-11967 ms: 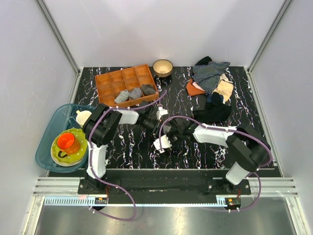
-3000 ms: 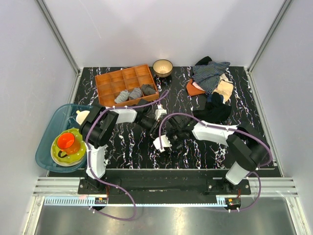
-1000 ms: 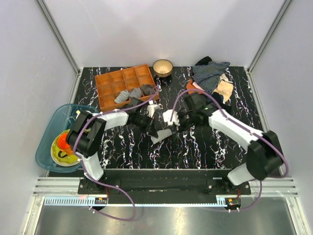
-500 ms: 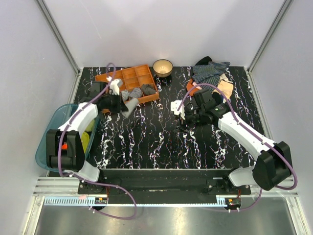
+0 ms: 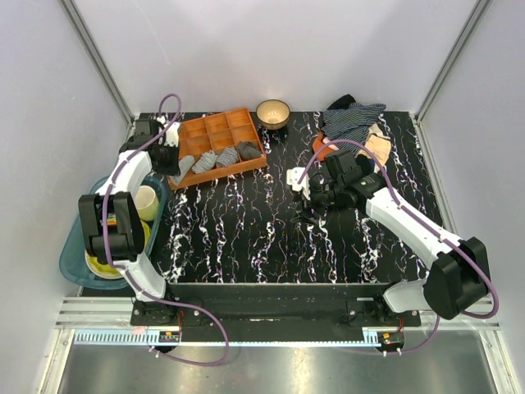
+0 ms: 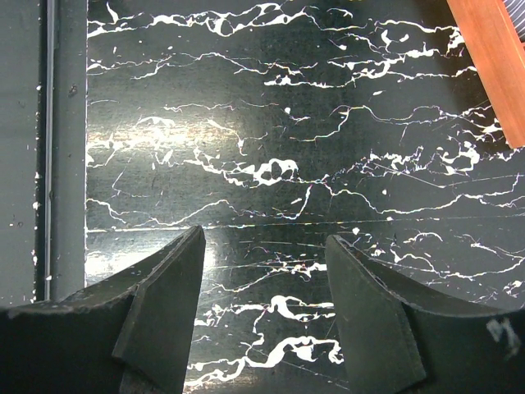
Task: Roll the underwear
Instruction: Place the underwear in the storage box.
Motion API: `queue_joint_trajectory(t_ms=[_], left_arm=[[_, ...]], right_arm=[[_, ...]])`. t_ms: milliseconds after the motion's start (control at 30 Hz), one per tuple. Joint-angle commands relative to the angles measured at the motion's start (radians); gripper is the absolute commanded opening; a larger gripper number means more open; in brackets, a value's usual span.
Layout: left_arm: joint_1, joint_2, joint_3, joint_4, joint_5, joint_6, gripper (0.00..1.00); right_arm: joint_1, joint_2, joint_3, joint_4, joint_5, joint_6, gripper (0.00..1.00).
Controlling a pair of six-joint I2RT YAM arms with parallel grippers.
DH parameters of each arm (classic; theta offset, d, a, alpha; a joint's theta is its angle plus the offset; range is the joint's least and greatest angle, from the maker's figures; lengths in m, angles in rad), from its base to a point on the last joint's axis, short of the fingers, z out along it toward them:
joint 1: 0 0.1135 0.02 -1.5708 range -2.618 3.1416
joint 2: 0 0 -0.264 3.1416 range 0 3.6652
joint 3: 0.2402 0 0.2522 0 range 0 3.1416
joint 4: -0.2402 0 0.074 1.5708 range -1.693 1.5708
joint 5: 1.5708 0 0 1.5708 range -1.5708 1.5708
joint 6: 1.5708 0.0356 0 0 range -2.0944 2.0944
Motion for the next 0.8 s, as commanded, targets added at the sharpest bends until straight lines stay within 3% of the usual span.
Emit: queue_joint_trajectory(t_ms=[0,767], left_arm=[[0.008,0.056,0.085,-0.067,-0.069,0.084,0.00],[0.016,0.412,0.470,-0.224,-0.052,0.128,0.00]], right_arm=[[-0.008,-0.011,0.021,0.011,-0.026,0.011,0.69],[-0.008,0.015,0.024,-0.002,-0.005,0.000,0.70]])
